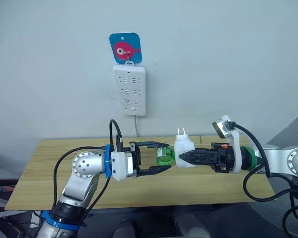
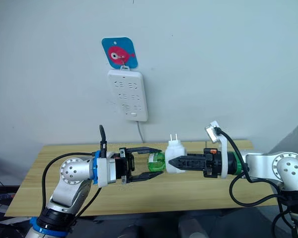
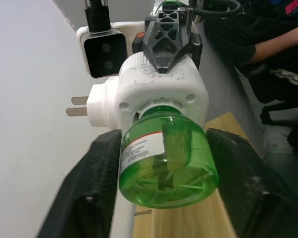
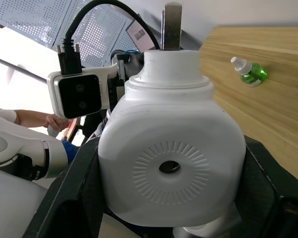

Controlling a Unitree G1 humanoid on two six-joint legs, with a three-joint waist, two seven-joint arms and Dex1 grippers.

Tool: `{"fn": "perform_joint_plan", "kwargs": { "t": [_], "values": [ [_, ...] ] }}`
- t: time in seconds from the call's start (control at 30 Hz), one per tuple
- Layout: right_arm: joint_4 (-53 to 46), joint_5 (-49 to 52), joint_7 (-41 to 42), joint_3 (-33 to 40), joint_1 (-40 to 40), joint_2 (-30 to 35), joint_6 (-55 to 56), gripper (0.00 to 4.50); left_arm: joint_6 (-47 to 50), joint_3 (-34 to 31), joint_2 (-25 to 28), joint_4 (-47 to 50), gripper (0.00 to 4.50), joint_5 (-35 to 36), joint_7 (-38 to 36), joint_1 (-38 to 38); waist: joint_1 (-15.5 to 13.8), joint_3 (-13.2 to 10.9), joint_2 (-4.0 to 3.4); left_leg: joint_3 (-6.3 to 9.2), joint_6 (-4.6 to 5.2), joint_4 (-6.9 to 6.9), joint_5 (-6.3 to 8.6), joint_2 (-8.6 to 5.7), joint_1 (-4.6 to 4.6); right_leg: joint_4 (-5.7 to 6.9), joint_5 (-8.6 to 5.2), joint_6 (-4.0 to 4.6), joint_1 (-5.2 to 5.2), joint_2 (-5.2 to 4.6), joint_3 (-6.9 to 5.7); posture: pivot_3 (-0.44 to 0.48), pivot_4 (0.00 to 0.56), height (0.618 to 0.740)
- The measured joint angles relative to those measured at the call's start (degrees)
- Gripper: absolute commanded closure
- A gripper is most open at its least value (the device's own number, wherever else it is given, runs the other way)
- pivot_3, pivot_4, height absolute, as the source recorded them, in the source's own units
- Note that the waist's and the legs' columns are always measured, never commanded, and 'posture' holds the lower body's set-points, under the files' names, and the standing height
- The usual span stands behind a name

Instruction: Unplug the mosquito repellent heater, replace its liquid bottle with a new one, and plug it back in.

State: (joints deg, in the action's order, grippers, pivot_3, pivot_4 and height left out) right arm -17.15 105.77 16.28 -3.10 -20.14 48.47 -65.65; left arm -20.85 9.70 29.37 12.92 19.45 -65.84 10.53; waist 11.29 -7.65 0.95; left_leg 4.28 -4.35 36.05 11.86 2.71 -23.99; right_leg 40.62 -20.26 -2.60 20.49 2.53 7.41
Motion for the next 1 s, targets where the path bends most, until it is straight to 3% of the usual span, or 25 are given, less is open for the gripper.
{"fn": "perform_joint_plan", "kwargs": {
  "t": [0.17,0.3,0.43,0.57,0.67,0.8,1.0],
  "values": [
    [-0.4,-0.1,0.1,-0.5,0.0,-0.5,-0.2,1.51,8.7,0.2,3.9,3.4,2.29,4.2,-0.9,0.6,0.0,0.0,0.01,0.03,0.00,0.00,0.00,0.01,-0.01,0.00,0.00,0.00,0.01,0.01,-0.02,-0.217,0.084,0.733],
    [-1.5,-2.1,1.3,-1.0,-0.1,-1.4,-0.3,1.51,37.3,1.0,13.5,9.5,2.29,18.7,0.8,5.9,0.1,0.0,0.00,0.13,0.00,0.00,0.00,0.01,0.00,0.09,-0.01,0.00,0.01,0.02,-0.12,-0.214,0.082,0.733],
    [-2.6,-6.9,2.9,-1.0,-0.1,-0.8,-1.1,1.51,60.1,0.2,19.2,6.4,2.29,31.3,1.0,10.9,0.2,0.0,0.01,0.16,0.00,0.00,0.00,0.02,0.01,0.11,-0.01,0.00,0.06,0.08,-0.17,-0.217,0.081,0.733],
    [-3.5,-9.5,5.6,-0.8,0.0,-1.0,-1.1,1.51,77.8,-1.3,20.3,1.1,2.29,40.7,2.5,15.4,0.2,0.0,0.01,0.16,0.00,-0.03,0.00,0.02,-0.04,0.10,-0.02,0.02,0.09,0.08,-0.18,-0.222,0.081,0.733],
    [-4.4,-10.4,6.5,-0.6,0.0,-1.1,-1.1,1.51,83.5,-2.4,20.3,-0.8,2.29,43.2,2.8,16.3,0.2,0.0,0.01,0.16,0.00,-0.05,0.00,0.02,-0.05,0.10,-0.03,0.02,0.12,0.08,-0.17,-0.224,0.081,0.733],
    [-5.3,-11.0,7.4,-0.4,0.6,-1.1,-1.1,1.51,83.6,-3.5,21.2,-1.5,2.29,41.7,1.0,14.4,0.2,0.0,0.00,0.14,0.00,-0.09,0.00,0.03,-0.04,0.10,-0.04,0.05,0.15,0.08,-0.15,-0.227,0.085,0.733],
    [-1.8,-27.8,4.6,-0.7,3.6,1.2,-0.2,1.51,72.0,-5.1,22.7,0.7,2.29,31.7,-1.6,4.7,-0.1,-0.1,0.00,0.09,-0.01,-0.06,0.00,0.03,-0.07,0.11,-0.05,0.08,0.22,0.03,-0.10,-0.207,0.093,0.733]
  ]
}}
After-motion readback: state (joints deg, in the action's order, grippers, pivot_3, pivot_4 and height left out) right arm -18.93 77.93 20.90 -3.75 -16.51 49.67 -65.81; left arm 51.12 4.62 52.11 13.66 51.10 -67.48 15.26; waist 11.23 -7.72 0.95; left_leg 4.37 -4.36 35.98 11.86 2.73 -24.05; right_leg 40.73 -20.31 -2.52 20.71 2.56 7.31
